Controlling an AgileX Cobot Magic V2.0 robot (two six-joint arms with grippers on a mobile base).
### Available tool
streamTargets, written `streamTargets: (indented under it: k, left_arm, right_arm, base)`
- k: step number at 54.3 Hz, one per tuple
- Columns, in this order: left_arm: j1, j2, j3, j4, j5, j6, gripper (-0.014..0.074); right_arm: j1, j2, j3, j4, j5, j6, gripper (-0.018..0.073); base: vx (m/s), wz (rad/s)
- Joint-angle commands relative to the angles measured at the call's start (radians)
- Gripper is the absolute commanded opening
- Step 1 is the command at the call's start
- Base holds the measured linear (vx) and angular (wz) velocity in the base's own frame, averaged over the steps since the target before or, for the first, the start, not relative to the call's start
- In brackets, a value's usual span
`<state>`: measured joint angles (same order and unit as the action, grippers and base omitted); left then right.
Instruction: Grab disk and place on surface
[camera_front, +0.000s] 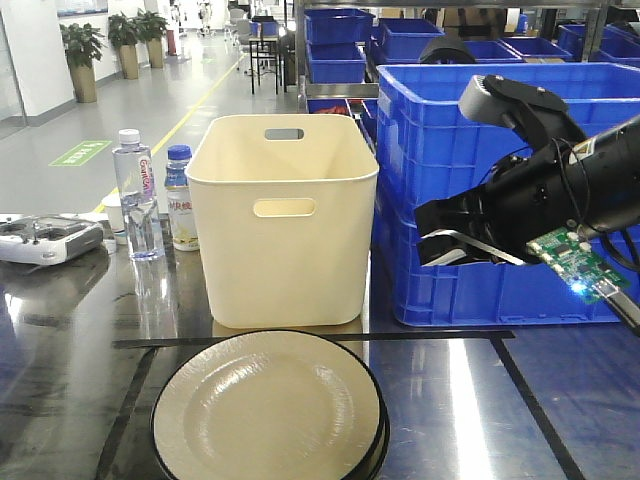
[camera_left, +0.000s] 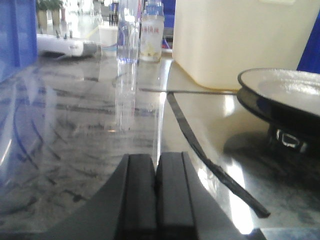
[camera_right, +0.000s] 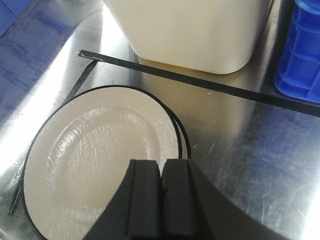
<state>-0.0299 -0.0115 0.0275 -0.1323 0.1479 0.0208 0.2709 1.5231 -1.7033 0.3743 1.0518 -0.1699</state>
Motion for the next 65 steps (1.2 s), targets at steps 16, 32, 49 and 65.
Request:
streamTargets:
  k: [16, 32, 49, 65]
  left_arm:
    - [-0.001, -0.013, -0.022, -0.002, -0.023, -0.002, -0.0008]
    - [-0.001, -0.013, -0.022, -0.002, -0.023, -0.002, -0.0008]
    - [-0.001, -0.013, -0.022, -0.002, -0.023, -0.002, -0.0008]
    - [-0.001, -0.013, -0.022, -0.002, -0.023, -0.002, -0.0008]
  right_arm:
    - [-0.003, -0.037, -0.032, 0.023, -0.056, -0.004, -0.0011]
    - [-0.003, -0.037, -0.032, 0.023, -0.056, -0.004, -0.0011]
    - [-0.003, -0.037, -0.032, 0.02, -0.056, -0.004, -0.0011]
    - [-0.002, -0.185, 0.11, -0.028, -0.11, -0.004, -0.0011]
  base:
    - [0.0, 0.0]
    - [0.0, 0.0]
    - [0.0, 0.0]
    - [0.0, 0.0]
